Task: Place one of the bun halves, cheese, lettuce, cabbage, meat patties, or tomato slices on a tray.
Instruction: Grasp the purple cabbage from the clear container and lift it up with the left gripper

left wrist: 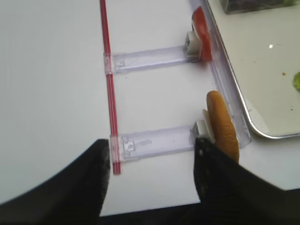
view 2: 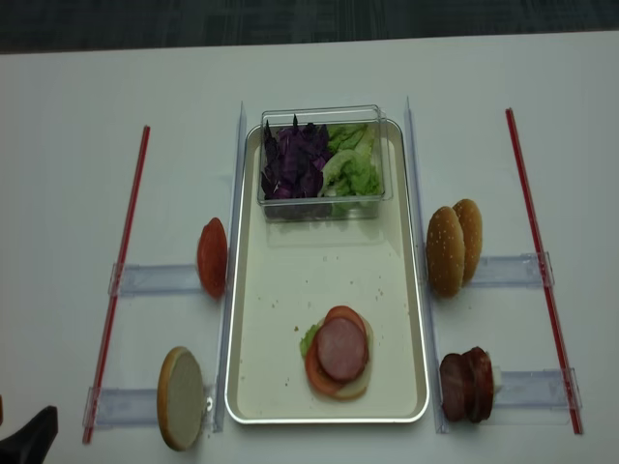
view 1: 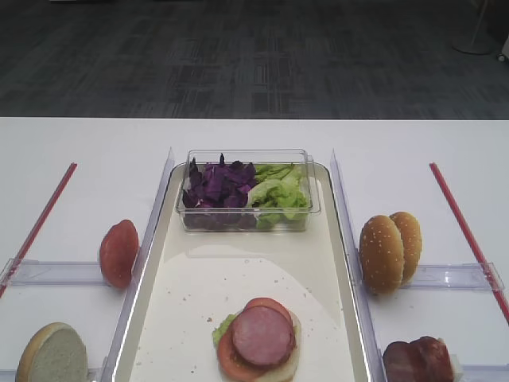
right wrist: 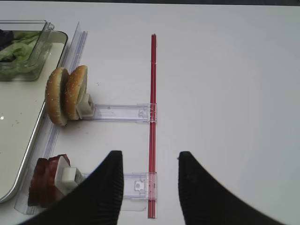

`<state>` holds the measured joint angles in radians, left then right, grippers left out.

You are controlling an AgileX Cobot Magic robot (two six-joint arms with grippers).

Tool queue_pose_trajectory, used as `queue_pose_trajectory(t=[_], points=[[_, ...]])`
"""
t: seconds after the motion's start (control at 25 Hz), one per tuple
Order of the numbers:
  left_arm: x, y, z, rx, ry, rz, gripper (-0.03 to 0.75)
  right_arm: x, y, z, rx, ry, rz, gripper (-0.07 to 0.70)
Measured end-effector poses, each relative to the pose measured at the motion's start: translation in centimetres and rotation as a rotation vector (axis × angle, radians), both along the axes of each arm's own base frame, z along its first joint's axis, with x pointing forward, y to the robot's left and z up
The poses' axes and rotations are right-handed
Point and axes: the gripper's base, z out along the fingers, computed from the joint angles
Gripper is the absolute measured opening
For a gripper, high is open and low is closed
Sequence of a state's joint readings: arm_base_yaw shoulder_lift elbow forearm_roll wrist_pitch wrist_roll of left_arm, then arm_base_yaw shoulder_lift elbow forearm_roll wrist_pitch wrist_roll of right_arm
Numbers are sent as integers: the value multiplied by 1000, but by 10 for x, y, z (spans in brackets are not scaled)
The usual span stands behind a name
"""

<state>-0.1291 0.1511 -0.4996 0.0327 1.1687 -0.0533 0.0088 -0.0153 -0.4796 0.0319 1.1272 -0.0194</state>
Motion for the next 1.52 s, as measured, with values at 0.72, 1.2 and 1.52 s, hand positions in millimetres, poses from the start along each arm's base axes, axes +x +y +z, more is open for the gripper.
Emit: queue_pose_trajectory(t=[0.72,1.2,1.52], points=[[132,-13,24,29,428,110,368,0,0,0,0,0,0,320],[245,-27,34,66,507,103,368,0,0,0,0,0,0,320],[310,-35,34,73,521,99,368,0,0,0,0,0,0,320]])
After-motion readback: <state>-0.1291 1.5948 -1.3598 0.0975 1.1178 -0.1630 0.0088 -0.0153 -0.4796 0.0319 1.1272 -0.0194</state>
